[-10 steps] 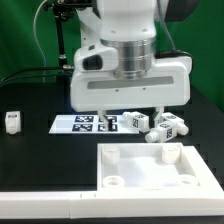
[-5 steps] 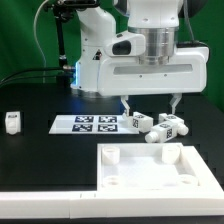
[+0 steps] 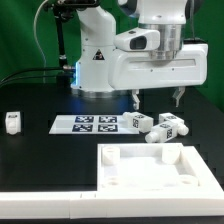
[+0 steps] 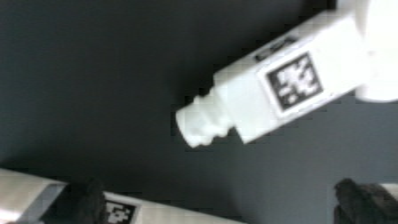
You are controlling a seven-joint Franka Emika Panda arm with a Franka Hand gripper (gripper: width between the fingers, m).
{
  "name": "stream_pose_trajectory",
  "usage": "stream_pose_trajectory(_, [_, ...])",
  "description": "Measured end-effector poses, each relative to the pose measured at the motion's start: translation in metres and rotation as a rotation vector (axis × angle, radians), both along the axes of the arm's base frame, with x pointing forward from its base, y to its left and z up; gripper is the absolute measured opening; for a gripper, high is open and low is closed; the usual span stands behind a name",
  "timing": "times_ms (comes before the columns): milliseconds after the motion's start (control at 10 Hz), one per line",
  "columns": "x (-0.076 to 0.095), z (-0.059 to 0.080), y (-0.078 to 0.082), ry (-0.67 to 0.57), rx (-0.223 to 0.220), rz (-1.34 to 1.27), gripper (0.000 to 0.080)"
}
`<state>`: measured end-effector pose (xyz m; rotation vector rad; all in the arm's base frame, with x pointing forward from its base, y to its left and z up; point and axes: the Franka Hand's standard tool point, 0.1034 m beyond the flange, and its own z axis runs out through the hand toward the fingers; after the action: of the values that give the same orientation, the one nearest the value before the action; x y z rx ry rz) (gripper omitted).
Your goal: Assemble one leg
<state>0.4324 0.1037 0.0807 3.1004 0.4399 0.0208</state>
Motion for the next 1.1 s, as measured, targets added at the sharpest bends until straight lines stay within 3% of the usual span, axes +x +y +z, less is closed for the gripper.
stream_pose_trajectory(200, [-0.017,-0.004,-0.005,0.055,-0.004,0.049,0.0649])
stream_pose_trajectory(500, [-0.02,-0.005,-0.005,0.271,-0.052,0.043,0.0649])
stream_pose_trajectory(600, [-0.026,-0.009,-0.011,0.347,-0.089,0.066,0.0649])
stream_pose_trajectory(800, [-0.039,-0.015,-0.01,0.491,-0.214,0.102,0.0649])
stream_pose_trajectory(1100, [-0.043,-0.019,-0.012,0.679,-0.293,0.084,0.0649])
